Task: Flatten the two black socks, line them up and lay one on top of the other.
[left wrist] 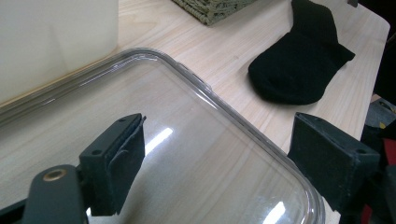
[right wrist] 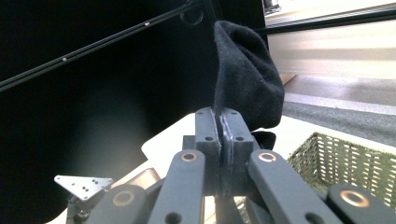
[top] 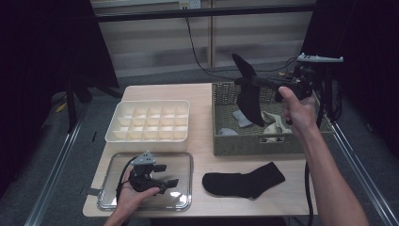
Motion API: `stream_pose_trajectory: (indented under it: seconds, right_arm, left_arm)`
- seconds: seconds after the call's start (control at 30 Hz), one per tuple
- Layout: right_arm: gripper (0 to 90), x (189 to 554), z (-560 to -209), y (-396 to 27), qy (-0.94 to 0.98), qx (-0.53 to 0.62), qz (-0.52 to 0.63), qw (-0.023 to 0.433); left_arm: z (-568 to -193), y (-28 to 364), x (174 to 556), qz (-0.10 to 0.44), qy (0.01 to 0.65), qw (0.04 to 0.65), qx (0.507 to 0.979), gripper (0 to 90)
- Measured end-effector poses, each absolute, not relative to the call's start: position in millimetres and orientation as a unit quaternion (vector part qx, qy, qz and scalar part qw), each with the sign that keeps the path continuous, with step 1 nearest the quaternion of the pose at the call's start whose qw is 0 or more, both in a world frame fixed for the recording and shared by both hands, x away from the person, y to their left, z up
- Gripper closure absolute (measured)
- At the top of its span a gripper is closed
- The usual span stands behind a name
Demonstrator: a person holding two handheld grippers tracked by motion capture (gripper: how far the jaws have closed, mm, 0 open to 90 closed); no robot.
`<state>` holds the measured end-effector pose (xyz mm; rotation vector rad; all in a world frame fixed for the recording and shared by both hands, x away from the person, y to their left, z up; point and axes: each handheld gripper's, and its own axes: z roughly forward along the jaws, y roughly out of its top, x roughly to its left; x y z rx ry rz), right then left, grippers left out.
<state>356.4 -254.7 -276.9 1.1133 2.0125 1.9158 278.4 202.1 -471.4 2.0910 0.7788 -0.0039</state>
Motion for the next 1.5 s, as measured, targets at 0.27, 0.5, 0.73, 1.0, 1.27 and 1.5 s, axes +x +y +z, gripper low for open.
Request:
stream_pose_trajectory:
  seconds: [0.27, 0.5, 0.73, 1.0, 1.27, 1.5]
  right_arm:
    - [86.8, 332.0, -278.6, -256.8, 0.668, 0.362, 0.645, 0.079]
    - [86.9, 307.1, -277.8, -262.3, 0.665, 0.352, 0.653, 0.084]
    - [86.9, 290.9, -284.0, -264.3, 0.667, 0.353, 0.651, 0.080]
    - [86.9, 273.4, -301.1, -267.4, 0.667, 0.366, 0.645, 0.072]
    - [86.9, 260.0, -318.3, -274.8, 0.665, 0.374, 0.643, 0.063]
    - [86.9, 253.3, -341.1, -278.3, 0.666, 0.380, 0.640, 0.048]
  left_arm:
    - [-471.6, 194.0, 278.4, -0.003, 0.302, 0.434, 0.848, 18.4]
    - [-471.0, 187.1, 275.4, -0.007, 0.293, 0.437, 0.850, 19.2]
    - [-470.4, 184.5, 273.4, -0.009, 0.291, 0.443, 0.848, 20.7]
    - [-469.2, 182.4, 271.6, -0.010, 0.289, 0.448, 0.846, 25.5]
    - [-467.6, 172.5, 269.8, -0.015, 0.279, 0.451, 0.848, 31.3]
    - [-465.5, 154.2, 269.2, -0.008, 0.256, 0.453, 0.854, 40.3]
